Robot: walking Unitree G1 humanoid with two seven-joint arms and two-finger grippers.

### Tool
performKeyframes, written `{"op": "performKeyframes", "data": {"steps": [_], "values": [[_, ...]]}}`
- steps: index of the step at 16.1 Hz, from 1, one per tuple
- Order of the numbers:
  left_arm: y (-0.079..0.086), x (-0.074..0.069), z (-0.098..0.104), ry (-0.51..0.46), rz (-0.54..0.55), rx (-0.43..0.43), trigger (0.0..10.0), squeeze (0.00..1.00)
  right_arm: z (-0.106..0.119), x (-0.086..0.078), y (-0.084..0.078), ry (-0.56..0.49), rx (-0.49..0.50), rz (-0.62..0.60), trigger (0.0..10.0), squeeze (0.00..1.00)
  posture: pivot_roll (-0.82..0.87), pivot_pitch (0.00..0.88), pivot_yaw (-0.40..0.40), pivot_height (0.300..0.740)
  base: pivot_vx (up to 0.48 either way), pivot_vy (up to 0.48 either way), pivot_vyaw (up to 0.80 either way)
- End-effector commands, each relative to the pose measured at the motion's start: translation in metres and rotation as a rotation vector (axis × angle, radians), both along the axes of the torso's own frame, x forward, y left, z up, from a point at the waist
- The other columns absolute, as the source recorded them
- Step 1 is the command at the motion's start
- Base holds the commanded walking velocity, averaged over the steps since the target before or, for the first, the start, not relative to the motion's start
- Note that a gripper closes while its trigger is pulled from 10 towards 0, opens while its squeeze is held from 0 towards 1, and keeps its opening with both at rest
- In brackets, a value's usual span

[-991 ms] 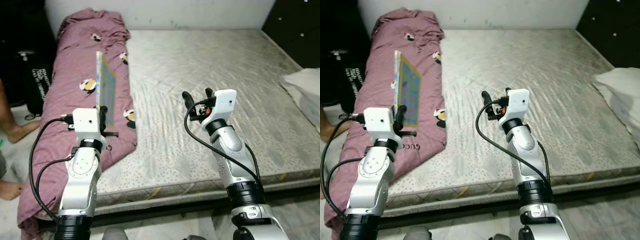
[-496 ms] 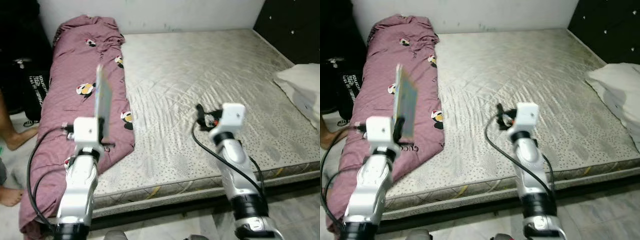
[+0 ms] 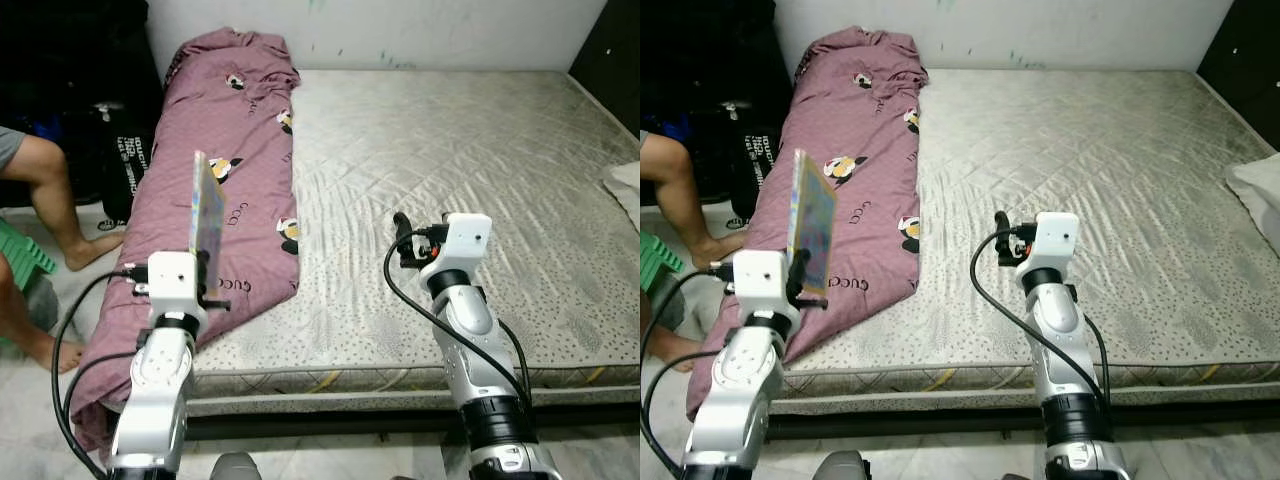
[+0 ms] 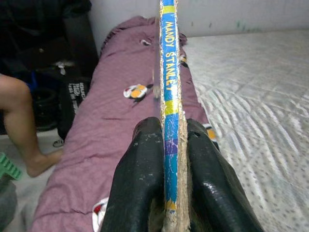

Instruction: Clean up the room

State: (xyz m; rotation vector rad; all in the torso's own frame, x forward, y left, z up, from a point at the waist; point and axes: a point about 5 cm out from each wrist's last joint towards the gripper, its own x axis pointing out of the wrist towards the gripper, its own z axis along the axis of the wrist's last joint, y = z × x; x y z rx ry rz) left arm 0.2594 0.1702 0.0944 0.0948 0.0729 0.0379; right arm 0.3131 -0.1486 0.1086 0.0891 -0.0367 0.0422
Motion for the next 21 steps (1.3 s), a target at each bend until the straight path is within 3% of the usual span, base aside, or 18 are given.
{"op": "performKeyframes", "data": {"steps": [1,4,19,21], "values": [[-0.0005,0.0009,0.0132,-0.053,-0.007,0.015,10.0,0.0,0.0042,-0.0009,-0.0004,-0.012,-0.006,-0.004,10.0,0.0,0.06,0.0,0.002,0.74,0.0,0.0,0.0],[0.0013,0.0005,0.0173,-0.064,-0.019,0.004,10.0,0.0,0.0034,-0.0015,0.0008,-0.005,-0.009,-0.001,10.0,0.0,0.07,0.014,-0.002,0.74,0.0,-0.092,0.0],[-0.0032,0.0019,0.0191,-0.064,-0.02,-0.034,10.0,0.0,0.0055,-0.0017,0.0015,0.002,-0.029,0.04,10.0,0.0,0.05,0.016,-0.017,0.74,0.0,-0.4,0.0],[-0.0051,0.0026,0.0206,-0.083,-0.021,-0.051,10.0,0.0,0.006,-0.0016,0.0008,0.001,-0.032,0.04,10.0,0.0,0.05,0.012,-0.016,0.74,0.0,0.0,0.0]]}}
